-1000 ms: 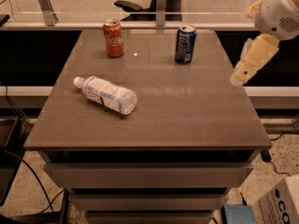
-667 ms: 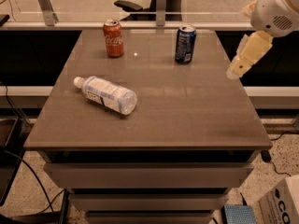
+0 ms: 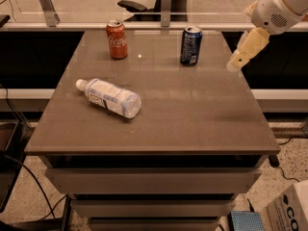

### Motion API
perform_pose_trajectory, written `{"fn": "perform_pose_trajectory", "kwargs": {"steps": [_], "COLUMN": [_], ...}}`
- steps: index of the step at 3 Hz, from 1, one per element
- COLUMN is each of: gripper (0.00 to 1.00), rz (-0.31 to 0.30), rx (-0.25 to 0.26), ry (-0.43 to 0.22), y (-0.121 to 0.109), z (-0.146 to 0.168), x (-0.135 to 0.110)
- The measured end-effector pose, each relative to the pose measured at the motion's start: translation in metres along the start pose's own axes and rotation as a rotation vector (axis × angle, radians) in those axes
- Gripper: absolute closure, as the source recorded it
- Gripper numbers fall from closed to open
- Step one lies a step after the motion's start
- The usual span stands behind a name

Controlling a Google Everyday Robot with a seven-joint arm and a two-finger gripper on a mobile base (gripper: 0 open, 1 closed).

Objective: Knock pepsi can over

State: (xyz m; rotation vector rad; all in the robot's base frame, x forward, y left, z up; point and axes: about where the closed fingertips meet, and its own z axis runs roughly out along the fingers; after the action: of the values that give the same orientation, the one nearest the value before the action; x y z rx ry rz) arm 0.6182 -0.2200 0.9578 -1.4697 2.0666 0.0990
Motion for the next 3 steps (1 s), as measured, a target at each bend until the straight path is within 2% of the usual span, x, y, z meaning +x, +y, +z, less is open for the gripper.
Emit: {"fn": "perform_pose_trajectory", "kwargs": {"steps": [1, 2, 3], "gripper": [0.00, 0.00, 0.00], "rz": [0.018, -0.001, -0.037], "rx": [-0.016, -0.044, -0.079], "ry": [-0.018, -0.032, -0.016], "y": [-0.018, -0.029, -0.035], "z": [0.021, 0.042, 0.070], "x": [-0.004, -0.016, -0.028]}}
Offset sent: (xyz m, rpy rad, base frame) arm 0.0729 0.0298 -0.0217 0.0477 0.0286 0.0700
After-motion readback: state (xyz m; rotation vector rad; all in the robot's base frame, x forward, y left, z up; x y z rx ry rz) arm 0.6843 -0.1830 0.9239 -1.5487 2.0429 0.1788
